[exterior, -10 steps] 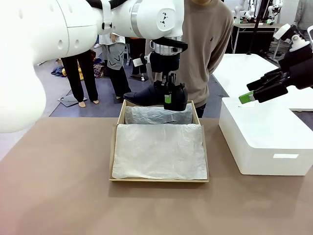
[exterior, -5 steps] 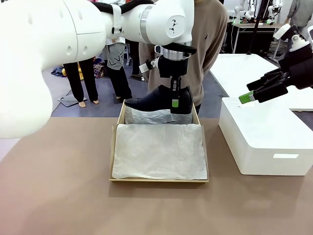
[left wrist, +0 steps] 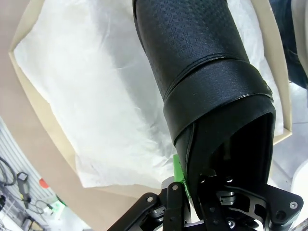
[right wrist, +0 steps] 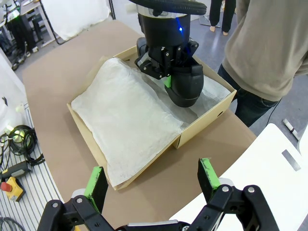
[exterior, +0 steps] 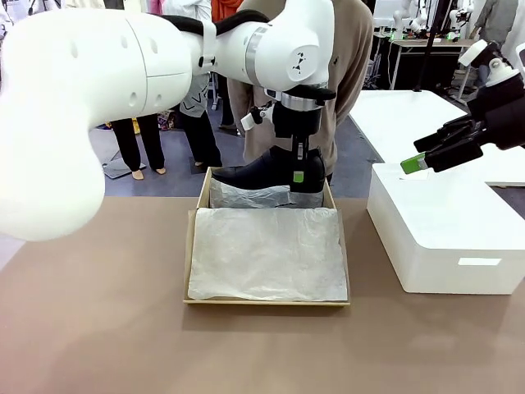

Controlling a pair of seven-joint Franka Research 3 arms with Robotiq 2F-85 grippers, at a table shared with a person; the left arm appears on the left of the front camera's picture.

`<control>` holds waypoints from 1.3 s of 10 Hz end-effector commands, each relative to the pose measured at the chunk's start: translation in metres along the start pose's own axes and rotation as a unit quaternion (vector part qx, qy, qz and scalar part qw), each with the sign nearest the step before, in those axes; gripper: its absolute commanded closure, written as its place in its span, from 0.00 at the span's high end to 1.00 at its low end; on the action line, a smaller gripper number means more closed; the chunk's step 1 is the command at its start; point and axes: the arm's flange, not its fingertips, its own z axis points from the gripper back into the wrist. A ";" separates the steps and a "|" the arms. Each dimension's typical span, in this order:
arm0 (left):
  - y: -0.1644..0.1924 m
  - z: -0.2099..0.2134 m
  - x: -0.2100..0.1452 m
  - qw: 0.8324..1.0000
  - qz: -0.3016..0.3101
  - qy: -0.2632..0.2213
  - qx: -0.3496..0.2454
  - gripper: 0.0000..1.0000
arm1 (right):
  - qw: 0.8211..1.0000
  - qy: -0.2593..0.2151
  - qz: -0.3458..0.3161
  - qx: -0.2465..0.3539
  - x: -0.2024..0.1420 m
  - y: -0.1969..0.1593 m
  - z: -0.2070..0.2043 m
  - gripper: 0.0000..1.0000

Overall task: Pack the shoes into the box.
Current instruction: Place the other shoe of the Shoes into the Shoes Box.

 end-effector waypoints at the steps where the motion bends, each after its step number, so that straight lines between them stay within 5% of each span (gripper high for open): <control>1: -0.007 0.005 -0.003 0.999 0.039 -0.008 -0.003 0.00 | 1.000 -0.008 0.007 0.006 0.001 -0.002 -0.001 1.00; 13: -0.003 -0.030 -0.012 0.999 0.047 -0.008 0.009 0.00 | 1.000 -0.008 0.007 0.006 0.001 -0.002 -0.001 1.00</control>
